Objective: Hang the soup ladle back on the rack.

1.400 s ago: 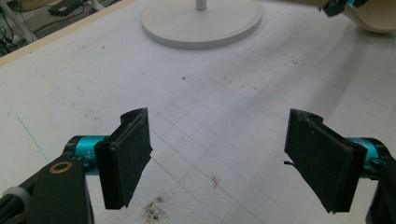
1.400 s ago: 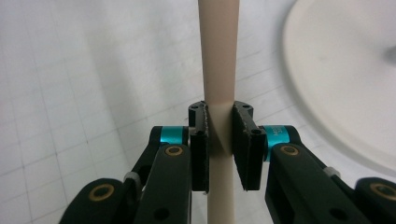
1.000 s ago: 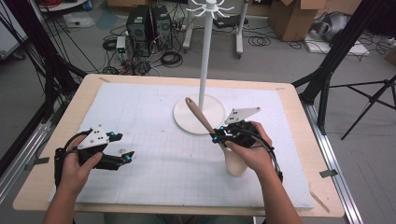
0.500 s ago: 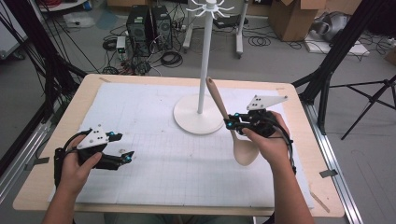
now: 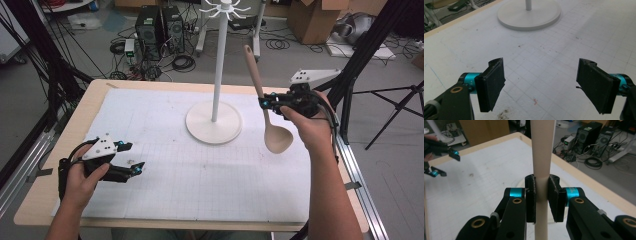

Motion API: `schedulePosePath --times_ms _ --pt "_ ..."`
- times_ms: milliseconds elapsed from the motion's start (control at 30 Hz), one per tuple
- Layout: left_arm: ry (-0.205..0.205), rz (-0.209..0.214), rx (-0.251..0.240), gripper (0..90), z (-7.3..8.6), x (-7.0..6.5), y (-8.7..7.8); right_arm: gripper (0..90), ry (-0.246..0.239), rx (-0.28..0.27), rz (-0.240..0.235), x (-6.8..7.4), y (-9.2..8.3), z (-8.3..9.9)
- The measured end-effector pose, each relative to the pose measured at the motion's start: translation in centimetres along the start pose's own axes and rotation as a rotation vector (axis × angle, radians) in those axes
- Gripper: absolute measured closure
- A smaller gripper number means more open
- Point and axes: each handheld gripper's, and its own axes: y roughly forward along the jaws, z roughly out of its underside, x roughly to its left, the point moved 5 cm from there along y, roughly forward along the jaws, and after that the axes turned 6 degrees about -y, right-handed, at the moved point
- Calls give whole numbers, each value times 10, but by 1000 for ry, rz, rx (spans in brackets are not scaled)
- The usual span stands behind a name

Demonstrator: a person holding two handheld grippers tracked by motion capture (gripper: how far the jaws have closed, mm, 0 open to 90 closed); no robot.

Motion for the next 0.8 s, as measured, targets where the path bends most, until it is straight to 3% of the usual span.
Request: schedulePosePath --times_ms 367,600,800 --pt "-5 1 0 229 1 0 1 774 -19 -17 27 -16 -11 -39" --pt "-7 0 0 229 1 1 0 774 -8 -35 16 -20 -11 -51" --pt "-5 -1 5 229 2 1 0 774 -9 -14 18 -23 -8 -54"
